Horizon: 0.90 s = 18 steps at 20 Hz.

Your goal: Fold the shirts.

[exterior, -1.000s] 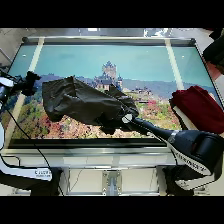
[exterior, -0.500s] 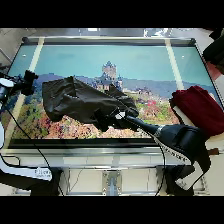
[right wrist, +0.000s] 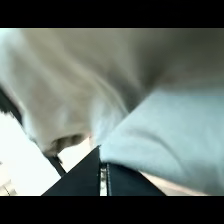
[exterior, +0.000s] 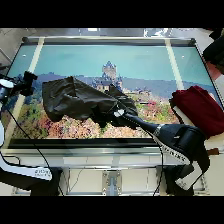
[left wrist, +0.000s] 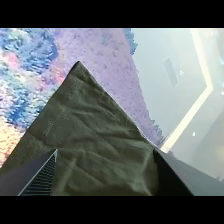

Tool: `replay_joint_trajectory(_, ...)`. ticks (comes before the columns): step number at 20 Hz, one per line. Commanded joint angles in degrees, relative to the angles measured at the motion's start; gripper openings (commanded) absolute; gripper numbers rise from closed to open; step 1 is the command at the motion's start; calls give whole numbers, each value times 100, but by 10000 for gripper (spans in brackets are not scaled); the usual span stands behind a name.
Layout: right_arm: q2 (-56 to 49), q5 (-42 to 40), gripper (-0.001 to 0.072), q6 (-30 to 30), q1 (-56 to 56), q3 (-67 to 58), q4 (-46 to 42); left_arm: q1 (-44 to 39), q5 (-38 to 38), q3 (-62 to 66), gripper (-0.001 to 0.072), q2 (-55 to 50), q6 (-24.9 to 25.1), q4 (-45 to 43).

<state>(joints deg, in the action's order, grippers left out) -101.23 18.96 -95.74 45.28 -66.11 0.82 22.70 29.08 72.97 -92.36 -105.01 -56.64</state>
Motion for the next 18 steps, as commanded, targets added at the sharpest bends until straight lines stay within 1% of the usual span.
replay_joint_trajectory(1, 4, 149, 13, 872, 7, -544, -260, 114, -35, 2, 692, -319, 0, -201)
replay_joint_trajectory(2, 7, 140, 13, 887, 7, -691, -525, 146, -15, 2, 691, -396, 7, -203)
replay_joint_trajectory(3, 7, 140, 13, 887, 0, -817, -782, 168, 72, 2, 691, -448, 234, -205)
replay_joint_trajectory(6, 7, 160, 13, 887, -76, -1016, -1088, 170, 345, 2, 691, -459, 1552, -354)
replay_joint_trajectory(7, 7, 160, 13, 887, -109, -1051, -1156, 170, 398, 2, 690, -461, 1718, -354)
replay_joint_trajectory(8, 7, 177, 13, 887, -131, -1082, -1187, 168, 444, 2, 689, -463, 1729, -350)
replay_joint_trajectory(11, 9, 225, 13, 890, -208, -1172, -1209, 155, 544, 2, 672, -466, 2000, -334)
replay_joint_trajectory(13, 37, 262, 13, 892, -210, -1246, -1263, 157, 546, 2, 672, -483, 2000, -334)
replay_joint_trajectory(16, 83, 267, 13, 890, -210, -1427, -1593, 120, 638, 2, 670, -647, 2002, -332)
replay_joint_trajectory(17, 83, 269, 14, 890, -208, -1497, -1631, 76, 664, 2, 650, -708, 2000, -332)
replay_joint_trajectory(18, 85, 267, 13, 890, -208, -1563, -1631, 48, 656, 4, 592, -752, 2000, -317)
